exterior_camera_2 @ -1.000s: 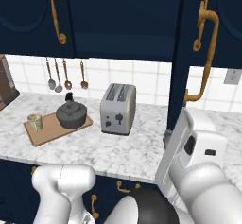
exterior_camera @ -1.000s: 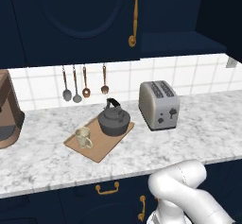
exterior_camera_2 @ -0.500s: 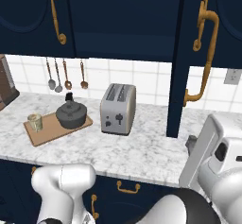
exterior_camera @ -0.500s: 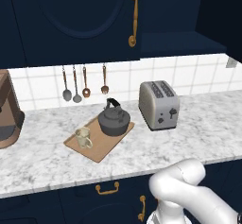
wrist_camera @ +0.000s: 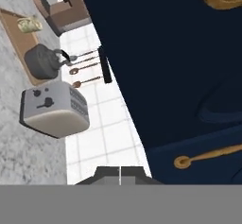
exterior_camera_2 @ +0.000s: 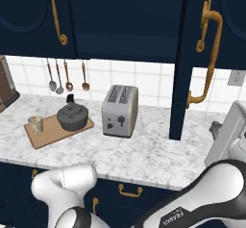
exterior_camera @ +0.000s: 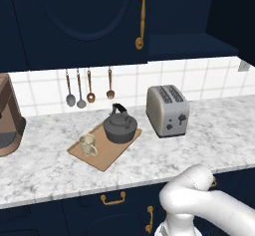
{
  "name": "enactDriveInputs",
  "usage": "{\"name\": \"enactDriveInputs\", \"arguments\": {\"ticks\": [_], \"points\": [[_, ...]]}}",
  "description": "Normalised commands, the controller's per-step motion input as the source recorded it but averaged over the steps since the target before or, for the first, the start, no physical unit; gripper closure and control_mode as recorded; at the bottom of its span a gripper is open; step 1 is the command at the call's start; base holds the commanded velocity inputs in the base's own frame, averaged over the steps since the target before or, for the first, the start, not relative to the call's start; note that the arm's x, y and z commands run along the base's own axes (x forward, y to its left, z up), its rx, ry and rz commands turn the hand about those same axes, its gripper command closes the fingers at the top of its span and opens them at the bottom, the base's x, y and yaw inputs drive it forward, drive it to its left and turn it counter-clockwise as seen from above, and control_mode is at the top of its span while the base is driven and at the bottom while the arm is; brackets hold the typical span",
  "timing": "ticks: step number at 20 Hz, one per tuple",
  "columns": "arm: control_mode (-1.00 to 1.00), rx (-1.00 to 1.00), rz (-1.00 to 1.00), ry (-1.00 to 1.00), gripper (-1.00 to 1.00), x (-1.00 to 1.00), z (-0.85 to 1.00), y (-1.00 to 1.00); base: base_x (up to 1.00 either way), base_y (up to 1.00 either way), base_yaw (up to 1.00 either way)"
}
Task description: Pick the kettle from the counter and place it on the tray. Then pick the mug from the cabinet and place it on the tray. Then close the cabinet doors.
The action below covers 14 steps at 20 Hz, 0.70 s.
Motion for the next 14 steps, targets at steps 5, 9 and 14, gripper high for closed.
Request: {"name": "enactDriveInputs", "arguments": {"ticks": [5,9,14], "points": [[-1.00,0.00,0.14,-0.14,1.00,0.93,0.00,-0.09,0.00,0.00,0.00],[-1.00,0.00,0.12,-0.25,1.00,0.27,0.23,0.00,0.00,0.00,0.00],[-1.00,0.00,0.05,-0.23,1.00,-0.10,0.50,0.52,0.00,0.00,0.00]]}}
